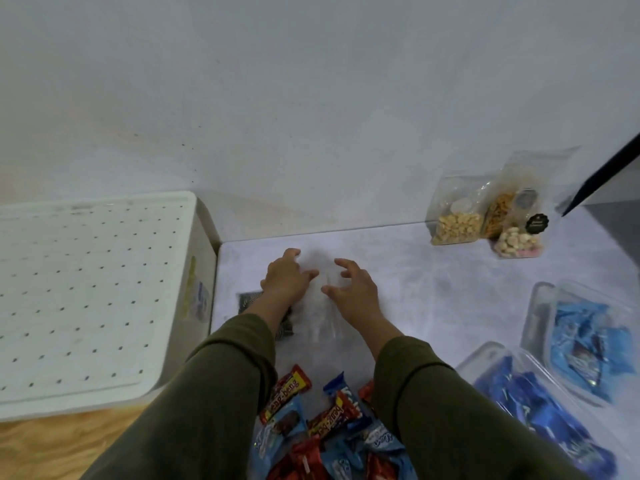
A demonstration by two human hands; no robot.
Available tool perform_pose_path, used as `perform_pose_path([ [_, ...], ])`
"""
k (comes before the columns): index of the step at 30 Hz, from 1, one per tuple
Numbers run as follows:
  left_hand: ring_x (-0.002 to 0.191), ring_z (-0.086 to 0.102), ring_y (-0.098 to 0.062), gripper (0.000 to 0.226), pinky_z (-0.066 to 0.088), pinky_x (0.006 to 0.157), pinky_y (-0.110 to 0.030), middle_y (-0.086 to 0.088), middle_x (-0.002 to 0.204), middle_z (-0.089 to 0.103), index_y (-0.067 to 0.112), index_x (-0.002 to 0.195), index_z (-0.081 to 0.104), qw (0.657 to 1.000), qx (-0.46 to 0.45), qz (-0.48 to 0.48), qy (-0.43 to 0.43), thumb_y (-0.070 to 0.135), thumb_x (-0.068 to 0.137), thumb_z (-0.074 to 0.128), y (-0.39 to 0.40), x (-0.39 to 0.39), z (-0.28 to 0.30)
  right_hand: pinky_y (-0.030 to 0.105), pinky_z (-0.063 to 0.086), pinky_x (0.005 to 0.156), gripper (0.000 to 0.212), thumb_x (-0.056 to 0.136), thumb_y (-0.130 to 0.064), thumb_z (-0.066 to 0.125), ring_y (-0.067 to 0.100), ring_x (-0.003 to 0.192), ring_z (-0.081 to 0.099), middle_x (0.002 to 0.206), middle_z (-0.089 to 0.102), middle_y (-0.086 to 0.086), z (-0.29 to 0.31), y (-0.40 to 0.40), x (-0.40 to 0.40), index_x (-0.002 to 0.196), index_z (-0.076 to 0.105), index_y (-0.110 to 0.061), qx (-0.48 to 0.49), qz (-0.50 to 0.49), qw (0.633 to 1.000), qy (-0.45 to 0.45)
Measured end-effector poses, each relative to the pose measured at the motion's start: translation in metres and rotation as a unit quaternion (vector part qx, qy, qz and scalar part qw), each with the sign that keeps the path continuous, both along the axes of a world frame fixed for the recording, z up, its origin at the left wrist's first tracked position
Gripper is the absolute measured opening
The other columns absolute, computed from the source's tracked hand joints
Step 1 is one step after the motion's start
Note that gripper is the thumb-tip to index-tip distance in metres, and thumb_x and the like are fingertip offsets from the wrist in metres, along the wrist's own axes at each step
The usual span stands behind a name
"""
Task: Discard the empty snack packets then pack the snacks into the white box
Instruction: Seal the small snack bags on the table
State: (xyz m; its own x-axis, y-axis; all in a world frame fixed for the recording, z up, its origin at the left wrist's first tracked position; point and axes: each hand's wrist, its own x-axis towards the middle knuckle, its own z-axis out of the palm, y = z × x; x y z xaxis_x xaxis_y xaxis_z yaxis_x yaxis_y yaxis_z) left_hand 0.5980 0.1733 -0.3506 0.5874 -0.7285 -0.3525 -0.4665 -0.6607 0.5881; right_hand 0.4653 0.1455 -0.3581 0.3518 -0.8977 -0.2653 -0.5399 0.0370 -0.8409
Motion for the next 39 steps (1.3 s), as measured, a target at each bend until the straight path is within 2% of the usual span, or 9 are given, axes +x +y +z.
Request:
perform_pose_path([
  [3,0.107,0.058,-0.023,0.048,0.043,0.094,-0.029,-0.005,0.111,0.067,0.017,0.132,0.047,0.999,-0.016,-0.025,0.037,0.024,0.087,0.065,0.0,-0.005,0.008,0.011,0.043,0.074,0.047,0.084,-0.007,0.065,0.016,0.096,0.055,0.121,0.055,0.006,0.006,0.0,-0.001,0.127,0.051,-0.022,-0.022,-0.008,1.0,0.0],
  [5,0.108,0.058,-0.021,0.037,0.044,0.096,-0.033,-0.001,0.112,0.066,0.02,0.125,0.054,0.998,0.003,-0.063,0.022,0.025,0.089,0.061,0.0,-0.008,0.014,0.008,0.041,0.069,0.045,0.084,0.0,0.064,0.018,0.092,0.058,0.115,0.058,0.008,0.015,-0.003,-0.004,0.124,0.055,-0.019,-0.047,-0.011,0.999,-0.006],
  [8,0.107,0.057,-0.018,0.014,0.044,0.094,-0.034,0.005,0.11,0.067,0.029,0.1,0.065,0.995,-0.007,-0.095,0.001,0.022,0.091,0.055,-0.001,-0.011,0.026,0.013,0.046,0.074,0.048,0.083,0.002,0.063,0.019,0.096,0.057,0.111,0.056,0.005,0.037,-0.009,-0.007,0.124,0.054,-0.021,-0.029,-0.026,0.999,-0.036],
  [10,0.098,0.058,-0.017,0.021,0.042,0.084,-0.025,0.003,0.103,0.068,0.025,0.087,0.066,0.995,-0.05,-0.089,0.007,0.012,0.091,0.05,-0.004,-0.014,0.038,0.018,0.047,0.078,0.049,0.083,-0.002,0.065,0.018,0.098,0.056,0.109,0.054,0.001,0.054,-0.013,-0.01,0.125,0.053,-0.023,-0.027,-0.035,0.998,-0.043],
  [17,0.087,0.059,-0.019,0.01,0.044,0.079,-0.026,-0.002,0.092,0.065,0.019,0.088,0.062,0.975,-0.192,0.015,0.106,0.018,0.093,0.053,-0.009,-0.03,0.098,0.017,0.043,0.071,0.027,0.08,-0.016,0.07,0.016,0.084,0.058,0.09,0.062,-0.001,0.115,-0.027,-0.04,0.107,0.066,-0.017,-0.103,-0.023,0.994,-0.029],
  [19,0.088,0.06,-0.019,0.01,0.046,0.085,-0.029,-0.002,0.092,0.065,0.02,0.089,0.062,0.97,-0.217,0.008,0.106,0.016,0.092,0.053,-0.013,-0.037,0.117,0.023,0.045,0.075,0.018,0.08,-0.014,0.069,0.019,0.084,0.062,0.086,0.067,0.0,0.136,-0.032,-0.048,0.098,0.07,-0.013,-0.125,-0.02,0.992,-0.025],
  [30,0.072,0.065,-0.013,0.008,0.046,0.07,-0.018,0.001,0.074,0.065,0.016,0.084,0.064,0.925,-0.362,-0.029,0.115,0.01,0.088,0.061,-0.036,-0.1,0.214,0.03,0.05,0.085,0.008,0.078,-0.023,0.073,0.014,0.086,0.065,0.083,0.071,-0.003,0.235,-0.065,-0.108,0.084,0.072,-0.019,-0.225,-0.015,0.973,-0.046],
  [33,0.07,0.064,-0.011,0.006,0.046,0.068,-0.014,0.0,0.076,0.066,0.015,0.085,0.066,0.924,-0.362,-0.024,0.123,0.011,0.087,0.063,-0.039,-0.111,0.217,0.041,0.041,0.095,0.004,0.078,-0.033,0.072,0.012,0.094,0.061,0.078,0.065,-0.016,0.242,-0.071,-0.109,0.077,0.068,-0.031,-0.267,0.001,0.964,0.011],
  [39,0.068,0.064,-0.007,0.004,0.045,0.063,-0.008,0.0,0.075,0.066,0.014,0.085,0.065,0.924,-0.363,-0.019,0.116,0.01,0.087,0.063,-0.04,-0.111,0.218,0.034,0.023,0.084,0.005,0.081,-0.036,0.068,0.013,0.108,0.052,0.09,0.069,-0.014,0.251,-0.069,-0.102,0.077,0.069,-0.033,-0.295,-0.002,0.954,0.051],
])
